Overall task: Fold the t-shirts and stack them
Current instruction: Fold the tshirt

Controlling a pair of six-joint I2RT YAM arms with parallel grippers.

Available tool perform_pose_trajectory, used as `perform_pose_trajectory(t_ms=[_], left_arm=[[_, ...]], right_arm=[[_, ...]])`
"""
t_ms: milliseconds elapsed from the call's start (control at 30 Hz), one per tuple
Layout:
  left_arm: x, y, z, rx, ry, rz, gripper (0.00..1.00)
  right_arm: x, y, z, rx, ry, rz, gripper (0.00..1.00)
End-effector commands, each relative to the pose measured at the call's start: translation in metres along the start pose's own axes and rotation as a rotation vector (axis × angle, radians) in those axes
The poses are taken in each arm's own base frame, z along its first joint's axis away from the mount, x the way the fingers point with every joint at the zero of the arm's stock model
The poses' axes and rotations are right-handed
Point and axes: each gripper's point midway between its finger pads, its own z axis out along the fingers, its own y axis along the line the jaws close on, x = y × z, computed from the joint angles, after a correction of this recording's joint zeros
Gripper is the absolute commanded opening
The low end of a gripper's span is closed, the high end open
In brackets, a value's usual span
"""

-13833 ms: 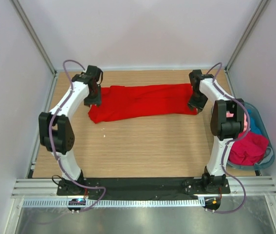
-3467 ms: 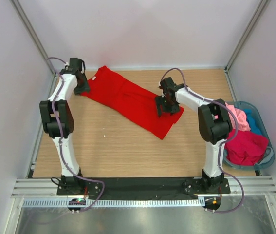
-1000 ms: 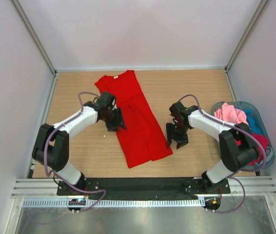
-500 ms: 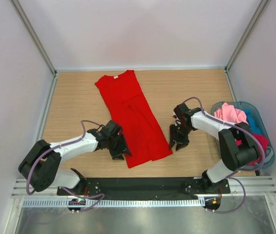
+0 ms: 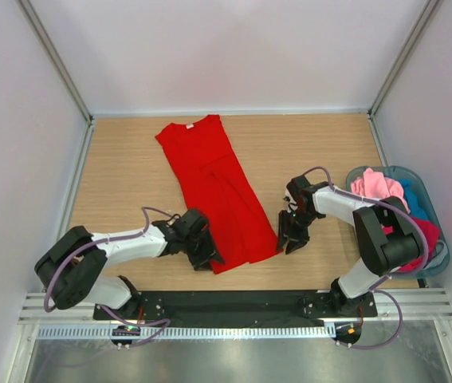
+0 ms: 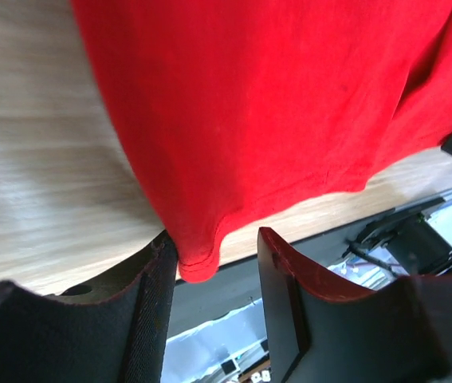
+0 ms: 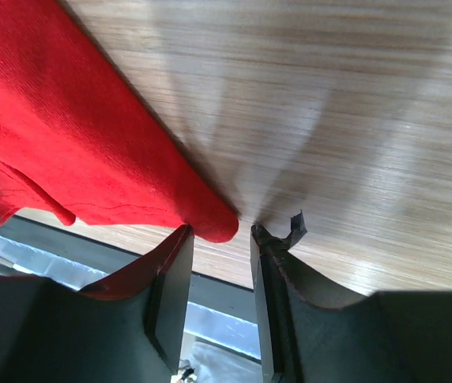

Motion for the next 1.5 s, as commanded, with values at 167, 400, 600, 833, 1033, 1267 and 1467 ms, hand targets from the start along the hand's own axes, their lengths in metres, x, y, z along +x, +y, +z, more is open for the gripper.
perform_pose_trajectory(t_ms=[167,400,600,833,1033,1267,1467], left_arm=[[0.009,0.020,0.004,-0.031,-0.037,-0.066,0.44],[0.007,0.034,-0.004,-0.073,-0.073,-0.052,0.28],[0.002,0.031,-0.010,-0.088,-0.100,-0.023,0.00],[0.004,0.034,-0.014,-0.103,-0.094,-0.018,0.00],[0.004,0.035,-0.014,-0.109,-0.096,-0.019,0.00],[0.002,0.034,-0.016,-0.102,-0.109,-0.015,0.01],[0.000,0.029,-0.018,-0.090,-0.117,-0.005,0.01]], right_arm=[[-0.001,-0.003,-0.002,0.015,-0.023,0.009,0.21],[-0.002,-0.001,-0.008,0.014,-0.046,0.010,0.01],[-0.006,0.007,-0.027,0.006,-0.096,0.006,0.25],[-0.008,0.003,-0.031,0.039,-0.091,-0.005,0.46],[-0.007,0.003,-0.013,0.009,-0.053,-0.019,0.45],[0.001,0.008,0.001,-0.052,-0.019,-0.001,0.43],[0.007,0.009,0.005,-0.075,-0.013,0.011,0.35]])
